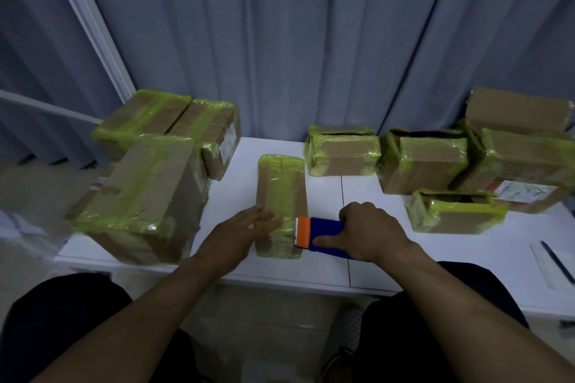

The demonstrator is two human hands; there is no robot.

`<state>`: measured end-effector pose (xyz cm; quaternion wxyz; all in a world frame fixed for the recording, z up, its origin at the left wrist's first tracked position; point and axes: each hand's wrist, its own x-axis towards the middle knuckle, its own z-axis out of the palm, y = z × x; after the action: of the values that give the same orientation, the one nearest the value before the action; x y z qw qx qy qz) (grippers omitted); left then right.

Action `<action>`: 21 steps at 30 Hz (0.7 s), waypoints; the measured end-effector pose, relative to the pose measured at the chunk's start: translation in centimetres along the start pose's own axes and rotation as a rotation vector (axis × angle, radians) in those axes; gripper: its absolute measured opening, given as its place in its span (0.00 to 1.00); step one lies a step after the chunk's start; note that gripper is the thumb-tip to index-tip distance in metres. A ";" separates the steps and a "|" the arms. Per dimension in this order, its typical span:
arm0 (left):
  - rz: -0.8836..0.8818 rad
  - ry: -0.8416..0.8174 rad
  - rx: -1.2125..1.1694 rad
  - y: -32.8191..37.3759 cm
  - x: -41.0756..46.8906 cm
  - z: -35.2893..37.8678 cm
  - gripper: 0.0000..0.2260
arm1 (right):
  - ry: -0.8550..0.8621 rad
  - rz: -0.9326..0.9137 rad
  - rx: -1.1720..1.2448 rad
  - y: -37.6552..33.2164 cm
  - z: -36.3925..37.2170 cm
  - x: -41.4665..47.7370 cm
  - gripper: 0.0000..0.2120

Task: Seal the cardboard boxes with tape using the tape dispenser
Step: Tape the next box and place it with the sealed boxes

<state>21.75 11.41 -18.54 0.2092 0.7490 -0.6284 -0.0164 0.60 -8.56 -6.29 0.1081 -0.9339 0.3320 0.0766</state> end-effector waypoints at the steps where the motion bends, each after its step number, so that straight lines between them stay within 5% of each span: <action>1: 0.003 0.009 0.060 0.4 0.0 0.0 0.40 | -0.006 0.001 -0.002 0.0 0.0 0.1 0.32; 5: 0.000 0.181 0.119 2.4 1.2 -0.1 0.19 | -0.011 0.006 0.003 0.1 0.2 0.3 0.32; 21: -0.119 0.138 -0.067 1.1 1.6 -0.4 0.10 | -0.023 -0.046 0.110 -0.8 -0.2 -1.6 0.30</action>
<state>21.15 9.92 -17.40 0.2756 0.7771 -0.5658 0.0018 -0.07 -7.02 -5.61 0.1648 -0.9329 0.3131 0.0663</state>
